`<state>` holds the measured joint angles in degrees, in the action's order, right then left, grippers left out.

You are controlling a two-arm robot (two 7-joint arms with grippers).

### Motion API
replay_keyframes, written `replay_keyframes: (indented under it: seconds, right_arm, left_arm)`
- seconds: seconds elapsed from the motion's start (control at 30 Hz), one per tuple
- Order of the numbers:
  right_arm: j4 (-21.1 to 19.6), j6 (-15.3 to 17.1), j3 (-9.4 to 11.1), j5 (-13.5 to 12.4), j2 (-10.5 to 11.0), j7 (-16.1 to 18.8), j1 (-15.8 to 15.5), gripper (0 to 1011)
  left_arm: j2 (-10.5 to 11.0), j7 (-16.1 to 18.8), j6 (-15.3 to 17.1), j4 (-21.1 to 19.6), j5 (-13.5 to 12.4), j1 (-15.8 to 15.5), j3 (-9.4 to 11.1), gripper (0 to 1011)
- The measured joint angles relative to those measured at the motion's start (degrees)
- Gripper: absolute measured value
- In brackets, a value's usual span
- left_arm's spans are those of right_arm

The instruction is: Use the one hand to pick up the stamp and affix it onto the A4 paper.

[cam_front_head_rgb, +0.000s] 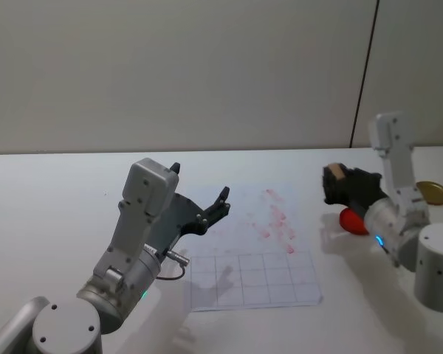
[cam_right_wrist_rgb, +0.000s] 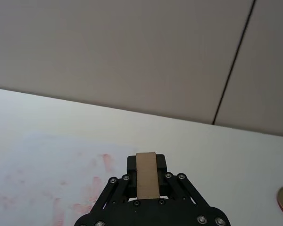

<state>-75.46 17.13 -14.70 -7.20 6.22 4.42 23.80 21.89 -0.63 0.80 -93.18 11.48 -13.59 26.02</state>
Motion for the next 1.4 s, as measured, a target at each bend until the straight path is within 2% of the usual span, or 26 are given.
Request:
replay_keyframes:
  seconds: [0.23, 0.53, 0.9, 1.4]
  right_arm:
    - [-3.3, 1.5, -2.0, 1.4, -1.0, 2.1, -0.8, 219]
    - [-4.2, 4.7, -4.4, 2.3, -2.6, 4.4, -1.5, 219]
    - [-1.5, 8.4, -7.1, 4.1, -4.4, 6.4, -1.8, 219]
    - [2.2, 10.4, -8.2, 6.0, -5.2, 7.3, -1.5, 219]
  left_arm:
    - [0.0, 0.0, 0.0, 0.0, 0.0, 0.0, 0.0, 993]
    - [0.0, 0.0, 0.0, 0.0, 0.0, 0.0, 0.0, 993]
    - [0.0, 0.0, 0.0, 0.0, 0.0, 0.0, 0.0, 993]
    - [0.0, 0.0, 0.0, 0.0, 0.0, 0.0, 0.0, 993]
